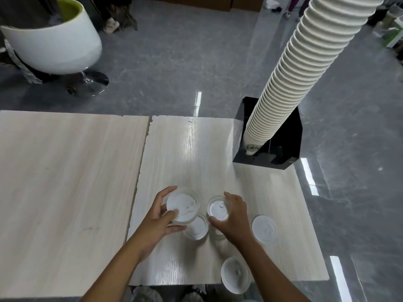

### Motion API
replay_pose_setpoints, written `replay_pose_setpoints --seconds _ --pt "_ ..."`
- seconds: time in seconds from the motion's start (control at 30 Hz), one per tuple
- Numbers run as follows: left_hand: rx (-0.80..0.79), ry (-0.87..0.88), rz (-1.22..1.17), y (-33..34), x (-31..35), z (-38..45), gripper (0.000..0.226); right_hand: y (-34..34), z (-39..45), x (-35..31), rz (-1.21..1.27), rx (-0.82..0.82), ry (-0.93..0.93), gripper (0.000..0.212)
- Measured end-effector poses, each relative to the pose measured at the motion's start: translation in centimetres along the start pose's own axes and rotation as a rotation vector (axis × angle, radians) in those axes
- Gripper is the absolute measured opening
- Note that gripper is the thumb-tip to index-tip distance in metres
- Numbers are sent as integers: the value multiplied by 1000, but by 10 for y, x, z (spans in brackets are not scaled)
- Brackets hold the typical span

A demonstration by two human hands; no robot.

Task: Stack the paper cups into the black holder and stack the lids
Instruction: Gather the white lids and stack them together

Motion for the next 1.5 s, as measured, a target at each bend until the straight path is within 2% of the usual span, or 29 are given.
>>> replay_pose_setpoints --seconds 0.13,0.2,0.37,0.77,1.0,1.17,1.33,1.5 --pt "1 2 16 -2 6 -4 56 -31 3 -21 150 265 -15 90" --pt "-4 14 20 -2 12 -8 56 -48 7 -49 238 331 -89 87" --pt "-6 42 14 -1 26 -15 55 -50 18 -109 272 175 -322 92" --pt "-13 46 21 1 22 -11 56 -40 19 -117 271 197 -340 88" --pt "-18 108 12 2 26 -18 45 -35 19 -136 271 122 -405 90" --pt "-47 141 -7 0 31 -24 58 -36 19 -147 284 158 -433 88" --pt "-56 134 -24 -2 30 -28 53 -36 17 -157 258 240 -472 84" --pt "-66 130 -84 -8 29 -29 56 -24 20 -168 205 167 -518 86"
Point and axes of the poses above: each hand's wrist, its own z-axis towards the middle knuckle, its own y-axis out of the palm, x = y × z, the point moved 5 cm from there along z, towards the middle knuckle, and after that the axes turned 15 degrees about -y, right-handed, at the moved point
